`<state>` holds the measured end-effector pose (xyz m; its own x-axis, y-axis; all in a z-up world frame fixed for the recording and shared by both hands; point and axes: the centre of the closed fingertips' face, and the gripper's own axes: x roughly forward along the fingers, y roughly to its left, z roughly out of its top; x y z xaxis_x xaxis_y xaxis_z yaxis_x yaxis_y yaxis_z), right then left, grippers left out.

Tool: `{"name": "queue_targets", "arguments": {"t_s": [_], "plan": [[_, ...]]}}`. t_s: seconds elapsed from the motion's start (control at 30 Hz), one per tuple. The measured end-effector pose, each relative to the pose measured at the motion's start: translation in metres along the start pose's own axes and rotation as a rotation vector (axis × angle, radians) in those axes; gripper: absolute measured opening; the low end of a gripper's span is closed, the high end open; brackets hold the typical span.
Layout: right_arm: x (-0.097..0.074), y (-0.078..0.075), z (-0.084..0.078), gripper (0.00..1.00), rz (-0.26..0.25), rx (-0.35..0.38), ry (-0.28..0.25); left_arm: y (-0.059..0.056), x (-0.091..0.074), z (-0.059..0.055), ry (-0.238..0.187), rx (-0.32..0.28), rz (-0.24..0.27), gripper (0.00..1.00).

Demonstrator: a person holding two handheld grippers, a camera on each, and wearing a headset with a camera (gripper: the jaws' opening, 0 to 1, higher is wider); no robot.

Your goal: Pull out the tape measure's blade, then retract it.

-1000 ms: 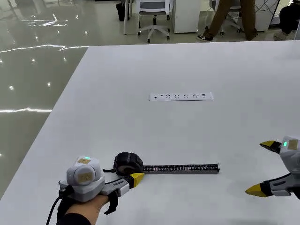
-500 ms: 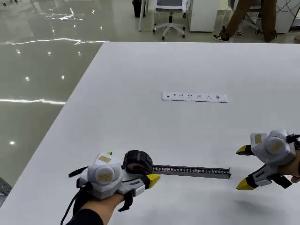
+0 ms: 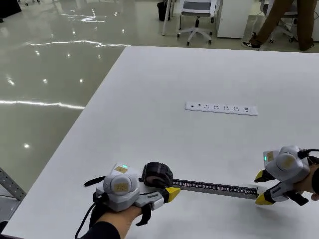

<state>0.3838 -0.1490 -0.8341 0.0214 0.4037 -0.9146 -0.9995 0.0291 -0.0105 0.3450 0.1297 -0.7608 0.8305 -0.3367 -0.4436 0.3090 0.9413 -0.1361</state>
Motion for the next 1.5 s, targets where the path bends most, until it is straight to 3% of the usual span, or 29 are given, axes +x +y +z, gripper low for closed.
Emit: {"name": "queue_targets", "arguments": {"t_s": [0.43, 0.6, 0.73, 1.0, 1.17, 1.5], "plan": [[0.010, 0.008, 0.000, 0.12, 0.022, -0.034, 0.016, 0.005, 0.001, -0.005, 0.012, -0.028, 0.014, 1.00], [0.009, 0.008, 0.001, 0.12, 0.018, -0.024, 0.012, 0.005, 0.002, -0.006, 0.013, -0.025, 0.013, 0.99], [0.009, 0.007, 0.001, 0.12, 0.018, -0.007, 0.011, 0.010, 0.003, -0.009, 0.018, -0.060, 0.037, 0.99], [0.011, 0.010, 0.003, 0.11, 0.000, -0.043, 0.084, 0.019, 0.019, -0.016, 0.029, -0.105, 0.102, 0.96], [0.011, 0.008, 0.002, 0.11, -0.010, -0.002, 0.120, 0.020, 0.032, -0.015, 0.026, -0.102, 0.126, 0.96], [0.011, 0.007, 0.001, 0.11, 0.002, 0.032, 0.110, 0.021, 0.049, -0.013, 0.041, -0.095, 0.147, 0.78]]}}
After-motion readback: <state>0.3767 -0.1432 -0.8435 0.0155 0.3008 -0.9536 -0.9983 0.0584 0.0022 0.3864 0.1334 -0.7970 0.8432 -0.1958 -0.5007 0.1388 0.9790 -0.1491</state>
